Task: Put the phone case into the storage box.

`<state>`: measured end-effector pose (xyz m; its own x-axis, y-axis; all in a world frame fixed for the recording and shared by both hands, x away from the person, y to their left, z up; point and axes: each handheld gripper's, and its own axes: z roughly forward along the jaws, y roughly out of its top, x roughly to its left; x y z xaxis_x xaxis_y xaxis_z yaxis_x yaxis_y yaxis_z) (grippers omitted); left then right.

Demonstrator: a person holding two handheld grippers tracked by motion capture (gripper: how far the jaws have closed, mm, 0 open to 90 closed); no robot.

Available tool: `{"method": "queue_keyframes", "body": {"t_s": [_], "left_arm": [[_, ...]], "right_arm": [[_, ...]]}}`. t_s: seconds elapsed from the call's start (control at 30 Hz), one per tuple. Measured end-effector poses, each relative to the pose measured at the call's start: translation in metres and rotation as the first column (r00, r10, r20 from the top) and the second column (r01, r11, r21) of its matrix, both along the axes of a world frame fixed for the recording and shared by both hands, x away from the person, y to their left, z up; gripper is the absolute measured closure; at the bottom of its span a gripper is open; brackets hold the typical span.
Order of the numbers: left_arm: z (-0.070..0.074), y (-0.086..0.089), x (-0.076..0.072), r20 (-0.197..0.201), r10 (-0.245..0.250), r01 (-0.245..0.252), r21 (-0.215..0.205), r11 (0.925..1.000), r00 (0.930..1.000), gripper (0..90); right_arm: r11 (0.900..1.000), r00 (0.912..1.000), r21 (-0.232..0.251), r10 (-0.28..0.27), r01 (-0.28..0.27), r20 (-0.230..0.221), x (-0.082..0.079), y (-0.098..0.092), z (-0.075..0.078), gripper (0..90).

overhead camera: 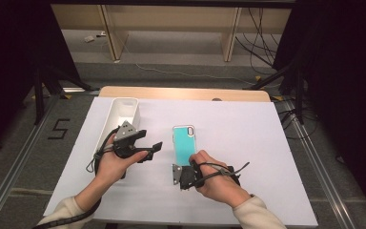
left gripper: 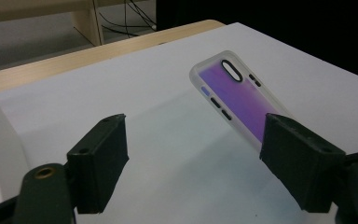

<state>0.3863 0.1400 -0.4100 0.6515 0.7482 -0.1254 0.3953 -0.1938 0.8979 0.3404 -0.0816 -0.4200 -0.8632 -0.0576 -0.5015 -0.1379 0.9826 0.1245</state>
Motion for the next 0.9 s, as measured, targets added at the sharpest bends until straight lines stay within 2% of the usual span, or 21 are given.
{"method": "queue_keyframes", "body": {"t_s": [0.23,0.3,0.43,0.47,0.9], "left_arm": [[0.001,-0.008,0.005,-0.017,-0.008,0.008,-0.007,0.9999,0.9998,22.0],[0.001,-0.012,0.006,-0.03,-0.011,0.01,-0.022,0.9997,0.9995,22.0],[0.001,-0.017,0.009,-0.037,-0.02,0.019,-0.016,0.9997,0.9991,22.1],[0.001,-0.019,0.01,-0.036,-0.019,0.019,-0.015,0.9997,0.9992,22.1],[-0.003,-0.028,0.019,-0.057,-0.003,0.001,-0.046,0.999,0.9984,23.4]], "right_arm": [[1.0,1.0,0.0,0.006,-0.006,0.003,0.0,0.002,0.0,88.7],[1.0,1.0,0.0,0.003,-0.003,0.003,-0.001,0.002,0.0,88.8],[1.0,1.0,0.004,-0.005,0.005,0.005,-0.002,0.004,0.0,88.8],[1.0,0.9999,0.005,0.009,-0.009,0.011,-0.001,0.004,0.0,88.8],[1.0,0.9993,0.012,0.029,-0.029,0.022,-0.001,0.008,0.002,88.7]]}}
